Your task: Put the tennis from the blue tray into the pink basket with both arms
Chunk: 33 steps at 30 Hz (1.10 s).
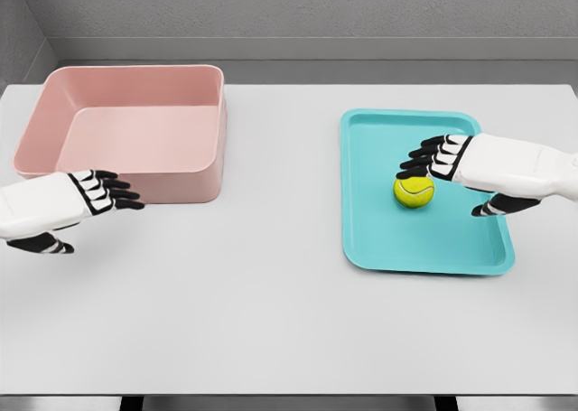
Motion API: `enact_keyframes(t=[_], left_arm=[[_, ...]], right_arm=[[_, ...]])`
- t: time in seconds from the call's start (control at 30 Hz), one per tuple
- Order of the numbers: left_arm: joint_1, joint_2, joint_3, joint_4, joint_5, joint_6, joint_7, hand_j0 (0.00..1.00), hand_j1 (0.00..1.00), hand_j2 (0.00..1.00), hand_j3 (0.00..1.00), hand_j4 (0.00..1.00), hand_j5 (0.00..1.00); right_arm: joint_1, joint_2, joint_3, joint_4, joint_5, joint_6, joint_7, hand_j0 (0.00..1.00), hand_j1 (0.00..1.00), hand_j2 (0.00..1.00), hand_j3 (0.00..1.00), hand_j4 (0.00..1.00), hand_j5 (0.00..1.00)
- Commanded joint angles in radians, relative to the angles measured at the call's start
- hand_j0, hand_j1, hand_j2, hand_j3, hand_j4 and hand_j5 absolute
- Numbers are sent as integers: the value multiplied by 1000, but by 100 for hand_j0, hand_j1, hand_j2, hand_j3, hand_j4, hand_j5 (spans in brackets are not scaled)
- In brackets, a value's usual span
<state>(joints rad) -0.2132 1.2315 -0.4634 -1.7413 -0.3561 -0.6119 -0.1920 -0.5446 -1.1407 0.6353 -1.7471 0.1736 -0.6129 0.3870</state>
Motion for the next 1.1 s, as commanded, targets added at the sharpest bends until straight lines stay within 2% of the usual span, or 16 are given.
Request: enact_keyframes(t=[0.0, 0.17, 0.27, 0.33, 0.37, 0.43, 0.47, 0.6, 0.8, 1.07], left_arm=[[0, 2, -3, -1, 5, 1, -3, 100, 100, 100, 100, 100, 100], [0, 2, -3, -3, 5, 1, -4, 100, 100, 100, 100, 100, 100], [2, 0, -4, -3, 5, 1, -9, 100, 100, 100, 100, 100, 100], [2, -1, -9, -3, 3, 1, -10, 100, 100, 100, 100, 100, 100], [2, -1, -11, -3, 2, 1, -10, 100, 100, 100, 100, 100, 100], [2, -1, -11, -3, 2, 1, -10, 100, 100, 100, 100, 100, 100], [2, -3, -11, -3, 2, 1, -10, 100, 100, 100, 100, 100, 100], [2, -4, -11, -3, 0, 1, -10, 100, 100, 100, 100, 100, 100], [2, -4, -17, -3, -1, 1, -10, 100, 100, 100, 100, 100, 100], [2, -3, -18, -4, 0, 1, -10, 100, 100, 100, 100, 100, 100]], right_arm=[[0, 1, 0, 0, -6, 2, 0, 100, 100, 100, 100, 100, 100], [3, 15, 14, 4, -11, 2, -14, 100, 100, 100, 100, 100, 100], [-8, 38, 14, 49, -49, 2, -10, 100, 100, 100, 100, 100, 100], [-12, 38, 17, 69, -135, 2, 10, 100, 100, 100, 100, 100, 100], [-23, 39, 18, 69, -175, 2, 61, 100, 100, 100, 100, 100, 100], [-29, 55, 18, 69, -197, 2, 88, 100, 100, 100, 100, 100, 100], [-43, 84, 18, 73, -197, 2, 116, 100, 100, 100, 100, 100, 100], [-107, 174, 44, 185, -220, 2, 224, 100, 100, 100, 100, 100, 100], [-166, 288, 72, 359, -209, 2, 224, 100, 100, 100, 100, 100, 100], [-166, 299, 126, 445, -190, 2, 224, 99, 99, 99, 99, 99, 99]])
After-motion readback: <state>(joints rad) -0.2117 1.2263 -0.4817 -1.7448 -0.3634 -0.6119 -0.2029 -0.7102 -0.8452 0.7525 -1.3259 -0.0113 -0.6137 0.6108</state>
